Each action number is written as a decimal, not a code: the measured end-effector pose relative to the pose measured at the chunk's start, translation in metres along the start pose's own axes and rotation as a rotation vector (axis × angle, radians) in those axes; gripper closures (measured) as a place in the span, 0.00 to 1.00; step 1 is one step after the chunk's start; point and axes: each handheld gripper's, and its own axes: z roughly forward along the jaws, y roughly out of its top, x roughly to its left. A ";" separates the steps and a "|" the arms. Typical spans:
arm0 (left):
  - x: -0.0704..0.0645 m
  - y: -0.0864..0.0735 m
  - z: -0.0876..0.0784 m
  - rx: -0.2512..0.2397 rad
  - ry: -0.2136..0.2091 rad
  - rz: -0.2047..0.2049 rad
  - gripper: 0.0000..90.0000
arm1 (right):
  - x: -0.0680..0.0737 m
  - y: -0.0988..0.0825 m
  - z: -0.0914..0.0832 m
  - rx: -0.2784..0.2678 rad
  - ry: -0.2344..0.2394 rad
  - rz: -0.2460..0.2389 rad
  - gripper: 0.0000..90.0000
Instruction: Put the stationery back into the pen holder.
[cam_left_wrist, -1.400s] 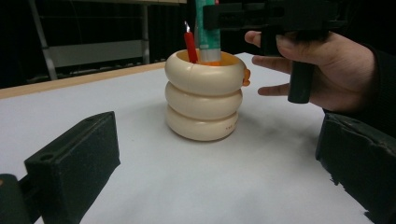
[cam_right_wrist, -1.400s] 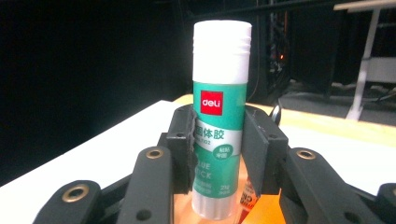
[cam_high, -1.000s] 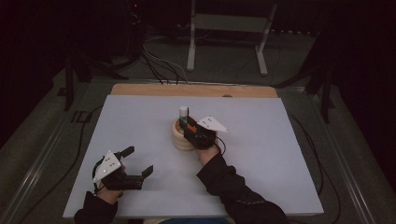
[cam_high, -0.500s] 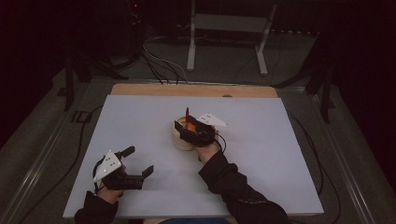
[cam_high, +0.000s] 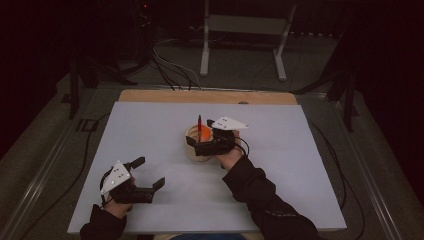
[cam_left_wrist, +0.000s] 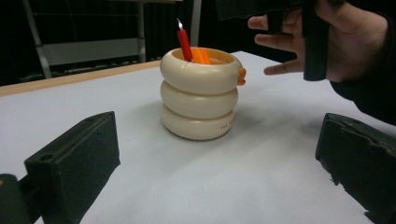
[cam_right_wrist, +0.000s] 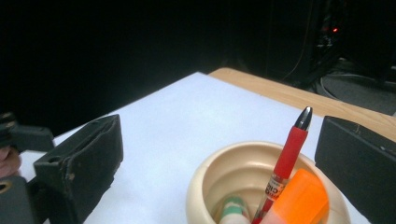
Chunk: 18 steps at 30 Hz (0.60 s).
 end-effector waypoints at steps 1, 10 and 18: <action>0.000 0.000 0.000 0.001 0.000 0.001 0.00 | 0.000 0.001 -0.002 -0.011 0.004 -0.016 0.00; 0.000 0.000 0.000 0.001 -0.005 0.003 0.00 | -0.001 0.012 -0.018 -0.003 0.049 -0.067 0.00; -0.001 0.000 0.000 0.003 -0.009 0.010 0.00 | -0.012 0.010 -0.043 0.014 0.041 -0.112 0.00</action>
